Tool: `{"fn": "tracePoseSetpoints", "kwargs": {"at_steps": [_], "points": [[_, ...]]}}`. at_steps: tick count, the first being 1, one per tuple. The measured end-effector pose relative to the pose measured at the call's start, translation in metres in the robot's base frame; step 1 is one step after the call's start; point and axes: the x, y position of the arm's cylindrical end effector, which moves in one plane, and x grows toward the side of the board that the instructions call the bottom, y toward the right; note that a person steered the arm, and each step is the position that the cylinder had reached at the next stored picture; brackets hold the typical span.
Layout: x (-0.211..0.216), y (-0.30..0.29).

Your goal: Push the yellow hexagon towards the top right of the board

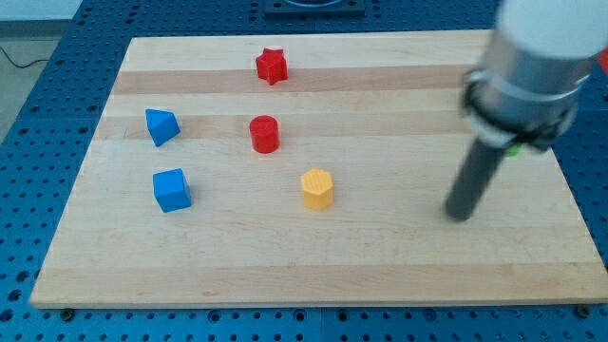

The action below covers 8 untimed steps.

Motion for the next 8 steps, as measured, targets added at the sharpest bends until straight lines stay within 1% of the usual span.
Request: {"fn": "tracePoseSetpoints", "kwargs": {"at_steps": [1, 2, 3, 4, 5, 6, 7, 8], "points": [[0.036, -0.104], [0.021, -0.208], [-0.006, -0.212], [-0.017, -0.151], [-0.057, -0.081], [-0.087, -0.026], [-0.057, -0.055], [-0.037, -0.139]]}}
